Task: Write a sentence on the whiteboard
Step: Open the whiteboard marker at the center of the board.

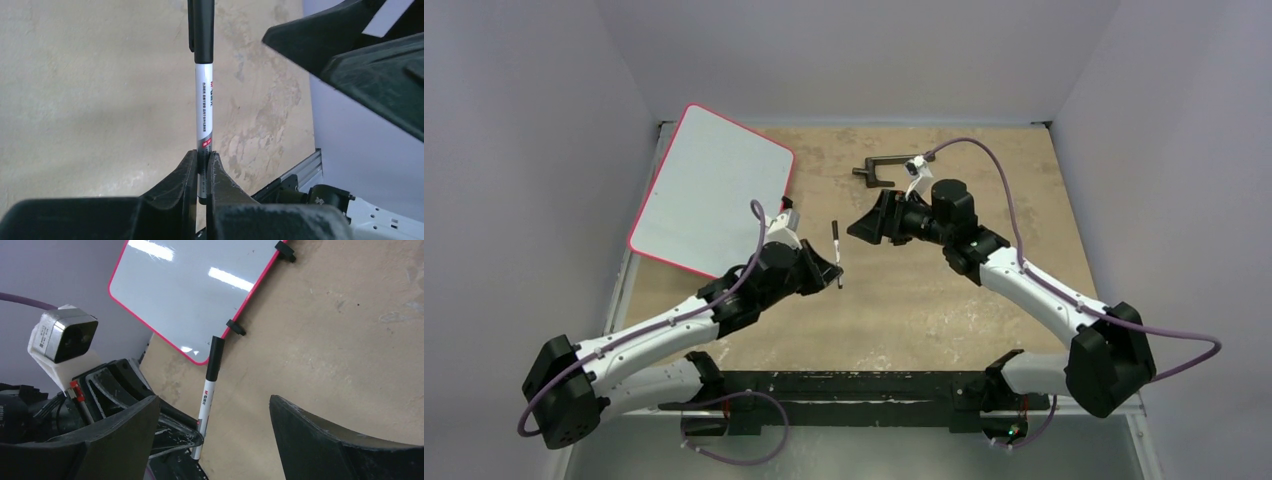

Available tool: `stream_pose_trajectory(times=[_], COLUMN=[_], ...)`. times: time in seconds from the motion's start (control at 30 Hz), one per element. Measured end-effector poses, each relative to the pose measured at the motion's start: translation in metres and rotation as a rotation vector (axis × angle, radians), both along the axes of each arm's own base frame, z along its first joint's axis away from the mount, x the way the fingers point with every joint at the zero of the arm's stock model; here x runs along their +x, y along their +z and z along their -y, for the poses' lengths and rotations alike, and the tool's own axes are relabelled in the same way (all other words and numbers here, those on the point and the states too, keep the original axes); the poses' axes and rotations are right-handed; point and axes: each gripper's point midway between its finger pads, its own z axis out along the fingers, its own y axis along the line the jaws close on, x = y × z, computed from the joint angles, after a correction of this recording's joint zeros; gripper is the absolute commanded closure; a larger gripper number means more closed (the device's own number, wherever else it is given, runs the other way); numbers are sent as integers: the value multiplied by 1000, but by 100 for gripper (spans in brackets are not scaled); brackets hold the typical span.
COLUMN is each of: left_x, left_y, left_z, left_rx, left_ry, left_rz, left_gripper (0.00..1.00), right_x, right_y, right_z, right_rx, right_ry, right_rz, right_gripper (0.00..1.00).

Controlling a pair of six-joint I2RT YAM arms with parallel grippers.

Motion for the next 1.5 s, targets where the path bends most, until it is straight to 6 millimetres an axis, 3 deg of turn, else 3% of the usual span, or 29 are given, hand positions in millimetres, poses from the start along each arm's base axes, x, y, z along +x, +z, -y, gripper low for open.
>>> stream_pose_trajectory(times=[0.27,0.4,0.63,0.7,0.8,1.03,1.2,1.37,1.5], left_x=[27,35,38,38,38,23,7,20,16], left_y=[47,67,60,58,57,56,73,123,149], left_z=[29,41,48,49,49,38,4,-36,-46], left_rx=[-49,-83,-75,-72,-65,13,133,176,192], left_ry=[-40,-56,-70,-72,-82,-156,-191,-125,-142], left_rz=[167,212,204,201,204,233,248,234,220], left_gripper=[100,100,100,91,68,43,43,43,43], right_x=[-5,-6,-6,-7,-7,-10,-16,-25,-34], right_y=[6,1,-1,-1,-3,-19,-21,-21,-24], right_z=[-10,-12,-15,-16,-16,-9,-7,-8,-11], right_rx=[65,66,69,70,62,-35,-103,-132,-152], right_ry=[47,54,62,68,74,107,182,273,327], right_rz=[-22,-38,-43,-43,-37,3,58,111,143], right_gripper=[36,54,93,100,100,100,100,100,100])
